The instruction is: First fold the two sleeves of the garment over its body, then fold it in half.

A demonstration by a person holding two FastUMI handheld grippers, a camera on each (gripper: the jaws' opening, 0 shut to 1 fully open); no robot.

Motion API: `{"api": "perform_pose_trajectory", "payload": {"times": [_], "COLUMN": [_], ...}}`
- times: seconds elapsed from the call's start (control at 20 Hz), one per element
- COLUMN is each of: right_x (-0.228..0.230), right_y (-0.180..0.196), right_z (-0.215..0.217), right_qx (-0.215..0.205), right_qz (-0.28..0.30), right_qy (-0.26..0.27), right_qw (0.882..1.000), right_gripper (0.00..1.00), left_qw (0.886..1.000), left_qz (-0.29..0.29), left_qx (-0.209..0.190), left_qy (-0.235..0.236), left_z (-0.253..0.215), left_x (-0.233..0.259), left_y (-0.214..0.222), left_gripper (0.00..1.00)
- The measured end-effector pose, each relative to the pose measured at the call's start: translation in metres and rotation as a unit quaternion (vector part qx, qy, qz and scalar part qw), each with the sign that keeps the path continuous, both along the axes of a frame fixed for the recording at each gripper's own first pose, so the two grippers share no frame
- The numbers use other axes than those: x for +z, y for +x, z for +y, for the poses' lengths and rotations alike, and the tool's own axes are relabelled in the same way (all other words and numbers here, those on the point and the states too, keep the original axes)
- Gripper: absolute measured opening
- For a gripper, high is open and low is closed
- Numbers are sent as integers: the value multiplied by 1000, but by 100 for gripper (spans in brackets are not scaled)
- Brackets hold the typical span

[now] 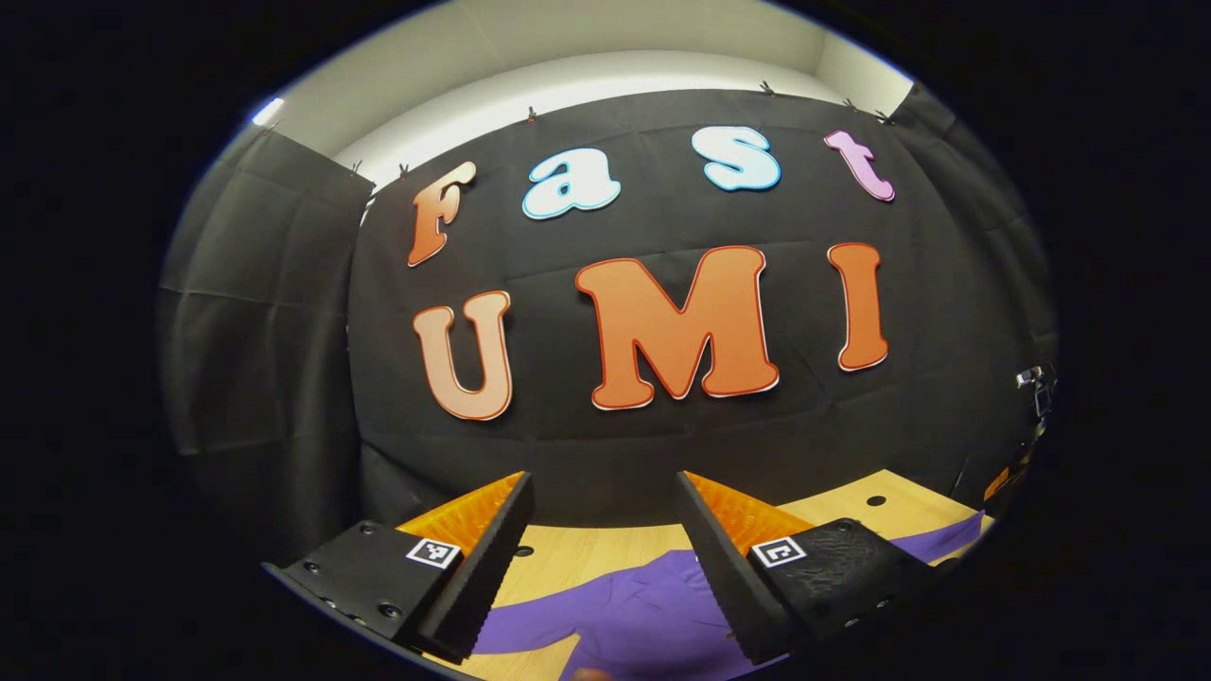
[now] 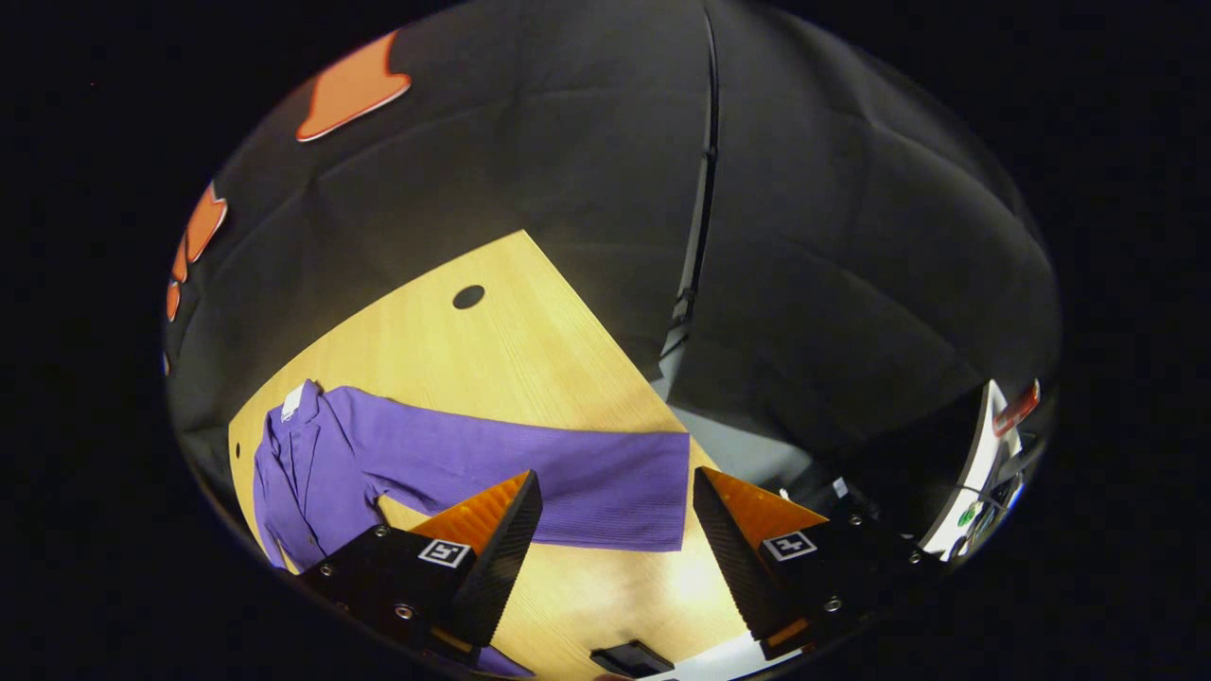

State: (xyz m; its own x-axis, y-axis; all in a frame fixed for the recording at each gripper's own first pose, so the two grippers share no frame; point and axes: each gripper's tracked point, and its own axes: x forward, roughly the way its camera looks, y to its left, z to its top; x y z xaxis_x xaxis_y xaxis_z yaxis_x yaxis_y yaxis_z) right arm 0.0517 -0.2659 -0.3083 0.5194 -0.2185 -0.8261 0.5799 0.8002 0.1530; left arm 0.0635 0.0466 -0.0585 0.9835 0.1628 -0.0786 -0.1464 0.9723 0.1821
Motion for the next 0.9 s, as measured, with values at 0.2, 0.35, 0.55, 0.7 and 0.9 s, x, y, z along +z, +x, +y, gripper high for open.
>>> {"api": "perform_pose_trajectory", "payload": {"times": [0.2,0.35,0.55,0.7,0.9], "right_x": [-34,-53,-74,-91,-106], "right_y": [-5,-9,-8,-8,-8], "right_z": [-5,-6,-9,-11,-10], "right_qx": [-4,-5,5,5,0], "right_qz": [52,79,108,125,146], "right_qy": [54,87,96,99,94], "right_qw": [997,993,989,987,985], "right_gripper": [96,96,95,95,93], "left_qw": [1000,1000,999,998,997], "left_qz": [11,26,44,50,65], "left_qx": [13,17,24,28,31], "left_qy": [12,2,-2,1,7], "left_z": [-7,-16,-24,-26,-29], "left_x": [-4,-14,-23,-27,-36], "left_y": [-11,-15,-21,-23,-27], "left_gripper": [96,96,99,97,99]}}
